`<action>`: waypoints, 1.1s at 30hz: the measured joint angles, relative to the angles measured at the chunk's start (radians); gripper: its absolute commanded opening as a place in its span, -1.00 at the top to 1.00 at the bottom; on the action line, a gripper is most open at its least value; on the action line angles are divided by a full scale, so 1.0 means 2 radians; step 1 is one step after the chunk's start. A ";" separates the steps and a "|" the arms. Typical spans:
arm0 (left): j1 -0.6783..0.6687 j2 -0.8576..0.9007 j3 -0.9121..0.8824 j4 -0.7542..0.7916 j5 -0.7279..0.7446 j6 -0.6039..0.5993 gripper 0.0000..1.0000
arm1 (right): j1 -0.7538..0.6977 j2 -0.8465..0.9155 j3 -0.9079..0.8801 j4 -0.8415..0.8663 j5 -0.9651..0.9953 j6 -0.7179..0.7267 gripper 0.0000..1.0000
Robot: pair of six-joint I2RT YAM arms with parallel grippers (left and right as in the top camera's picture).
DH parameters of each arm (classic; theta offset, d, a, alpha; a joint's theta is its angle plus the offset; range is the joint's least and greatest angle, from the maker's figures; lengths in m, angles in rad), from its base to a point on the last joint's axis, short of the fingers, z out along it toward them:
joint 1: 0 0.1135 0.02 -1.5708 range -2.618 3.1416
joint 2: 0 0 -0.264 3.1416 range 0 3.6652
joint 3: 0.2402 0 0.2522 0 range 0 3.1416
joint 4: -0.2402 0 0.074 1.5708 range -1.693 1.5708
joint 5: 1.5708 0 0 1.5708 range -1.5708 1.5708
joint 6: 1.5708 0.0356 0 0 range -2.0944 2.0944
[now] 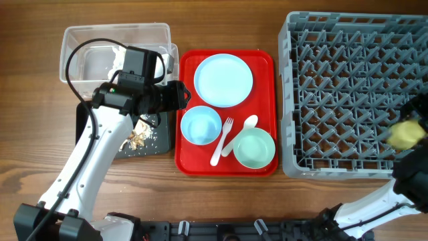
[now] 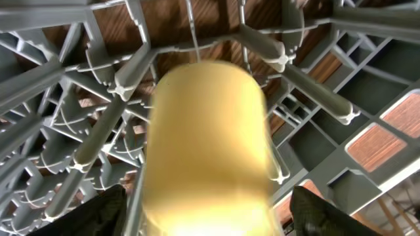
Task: Sort waste into correct bins and load items into the dishwasher rack
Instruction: 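Carry the yellow cup with the right gripper and place it in the rack, then grasp the green bowl with the right gripper and place it in the rack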
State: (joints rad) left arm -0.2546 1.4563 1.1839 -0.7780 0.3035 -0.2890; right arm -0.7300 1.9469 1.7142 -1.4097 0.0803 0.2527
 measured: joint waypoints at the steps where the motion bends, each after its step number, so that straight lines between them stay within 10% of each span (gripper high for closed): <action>1: 0.000 0.000 0.000 0.000 0.000 0.000 -0.06 | 0.000 0.000 0.000 0.002 0.000 0.000 -0.88; 10: 0.000 0.000 0.000 0.000 0.000 0.004 -0.36 | 0.005 -0.014 0.073 -0.022 -0.091 -0.022 -0.90; 18: 0.000 0.000 0.000 -0.051 -0.021 0.005 -0.36 | 0.338 -0.119 0.086 -0.043 -0.223 -0.202 -0.93; 28: 0.091 0.000 0.000 -0.091 -0.042 -0.090 -0.54 | 0.576 -0.117 -0.159 0.110 -0.160 -0.203 -0.91; 33: 0.131 0.000 0.000 -0.105 -0.045 -0.105 -0.56 | 0.593 -0.116 -0.274 0.242 -0.104 -0.181 -0.54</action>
State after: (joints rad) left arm 0.0082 1.4563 1.1839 -0.9882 0.2131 -0.4992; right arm 0.4564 1.7149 1.1671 -0.9260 -0.1268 -0.1085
